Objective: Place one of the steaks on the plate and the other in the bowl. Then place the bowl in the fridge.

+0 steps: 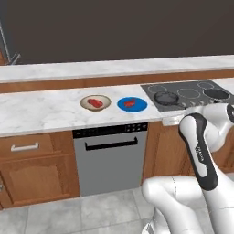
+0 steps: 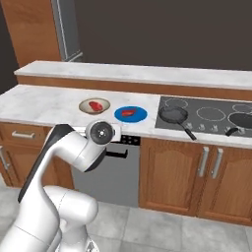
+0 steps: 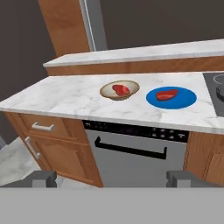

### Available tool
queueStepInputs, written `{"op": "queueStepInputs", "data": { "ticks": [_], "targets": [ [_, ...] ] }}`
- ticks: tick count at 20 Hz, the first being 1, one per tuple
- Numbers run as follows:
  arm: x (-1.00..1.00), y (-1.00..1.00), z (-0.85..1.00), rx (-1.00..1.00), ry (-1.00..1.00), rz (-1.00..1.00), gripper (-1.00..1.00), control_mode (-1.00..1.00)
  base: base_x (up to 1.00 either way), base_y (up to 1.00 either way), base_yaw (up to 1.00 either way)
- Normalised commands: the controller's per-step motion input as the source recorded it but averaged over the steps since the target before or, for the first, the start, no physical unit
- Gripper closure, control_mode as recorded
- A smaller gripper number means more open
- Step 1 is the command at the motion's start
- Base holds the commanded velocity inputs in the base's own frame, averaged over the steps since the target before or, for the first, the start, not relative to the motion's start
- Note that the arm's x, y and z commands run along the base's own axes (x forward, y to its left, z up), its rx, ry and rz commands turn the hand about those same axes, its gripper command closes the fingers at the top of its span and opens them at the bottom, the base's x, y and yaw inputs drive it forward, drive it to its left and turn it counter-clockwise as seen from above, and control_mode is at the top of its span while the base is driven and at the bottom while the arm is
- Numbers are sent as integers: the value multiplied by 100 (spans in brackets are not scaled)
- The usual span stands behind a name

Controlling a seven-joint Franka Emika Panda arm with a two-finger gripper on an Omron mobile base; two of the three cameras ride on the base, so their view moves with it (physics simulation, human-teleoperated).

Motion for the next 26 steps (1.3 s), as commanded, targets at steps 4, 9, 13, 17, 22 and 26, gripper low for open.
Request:
{"op": "queueStepInputs", "data": {
  "ticks": [4,9,13,17,22,26],
  "targets": [
    [0,0,0,0,0,0,-100,100,-23,-100,0],
    [0,0,0,0,0,0,-100,100,-19,-100,-3],
    [0,0,0,0,0,0,-100,100,-4,-100,-7],
    [0,0,0,0,0,0,-100,100,-9,-100,-8],
    [0,0,0,0,0,0,-100,100,-14,-100,-9],
    [0,0,0,0,0,0,-100,100,-7,-100,-7]
  ]
}}
